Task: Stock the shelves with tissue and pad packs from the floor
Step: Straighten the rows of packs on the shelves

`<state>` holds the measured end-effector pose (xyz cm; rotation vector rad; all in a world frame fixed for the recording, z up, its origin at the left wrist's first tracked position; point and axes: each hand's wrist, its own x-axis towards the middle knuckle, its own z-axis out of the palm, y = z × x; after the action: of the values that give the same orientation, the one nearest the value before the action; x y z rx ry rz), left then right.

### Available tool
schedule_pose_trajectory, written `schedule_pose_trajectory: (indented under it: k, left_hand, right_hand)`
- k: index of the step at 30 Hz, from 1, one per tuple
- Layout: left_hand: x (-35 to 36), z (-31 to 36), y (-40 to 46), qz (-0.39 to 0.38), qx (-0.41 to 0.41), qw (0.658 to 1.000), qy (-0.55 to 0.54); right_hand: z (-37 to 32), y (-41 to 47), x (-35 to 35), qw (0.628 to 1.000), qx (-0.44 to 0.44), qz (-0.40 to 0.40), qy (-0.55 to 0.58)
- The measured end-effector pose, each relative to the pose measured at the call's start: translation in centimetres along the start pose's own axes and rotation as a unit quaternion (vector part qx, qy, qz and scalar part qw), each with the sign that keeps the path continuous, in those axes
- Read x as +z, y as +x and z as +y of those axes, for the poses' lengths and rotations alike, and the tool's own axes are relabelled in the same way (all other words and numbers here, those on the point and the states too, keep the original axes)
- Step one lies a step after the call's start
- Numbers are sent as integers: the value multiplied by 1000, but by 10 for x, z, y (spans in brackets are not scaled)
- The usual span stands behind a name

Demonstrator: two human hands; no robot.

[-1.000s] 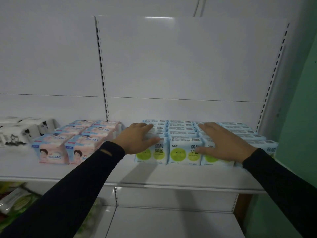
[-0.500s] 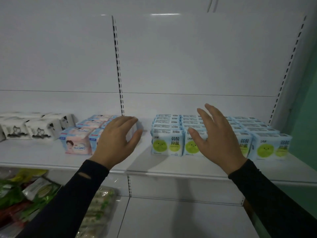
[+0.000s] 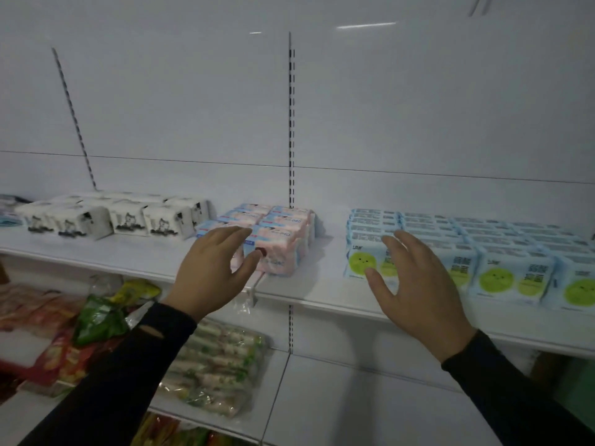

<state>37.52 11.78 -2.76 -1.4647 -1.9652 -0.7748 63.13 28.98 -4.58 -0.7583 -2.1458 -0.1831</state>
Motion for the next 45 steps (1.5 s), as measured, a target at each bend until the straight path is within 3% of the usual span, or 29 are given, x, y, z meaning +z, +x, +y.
schedule_pose_trajectory:
  k: [10, 17, 20, 27, 31, 45]
  left_hand:
    - [8, -127, 17, -66, 80, 994, -26]
    - [21, -165, 45, -82, 144, 985, -53]
    - [32, -169, 56, -115, 163, 978, -55]
    - [50, -174, 81, -224, 175, 958, 32]
    - [57, -175, 85, -297, 147, 943, -9]
    - [67, -168, 90, -291, 148, 945, -28]
  right_hand:
    - [-120, 26, 66, 998, 39, -27, -49]
    - [-176, 50, 95, 996, 51, -12, -72]
    - [-179, 58, 104, 994, 46, -37, -89]
    - [-169, 90, 124, 970, 31, -200, -132]
    - [-157, 102, 132, 949, 51, -282, -127]
    - [-141, 111, 132, 948, 45, -309, -65]
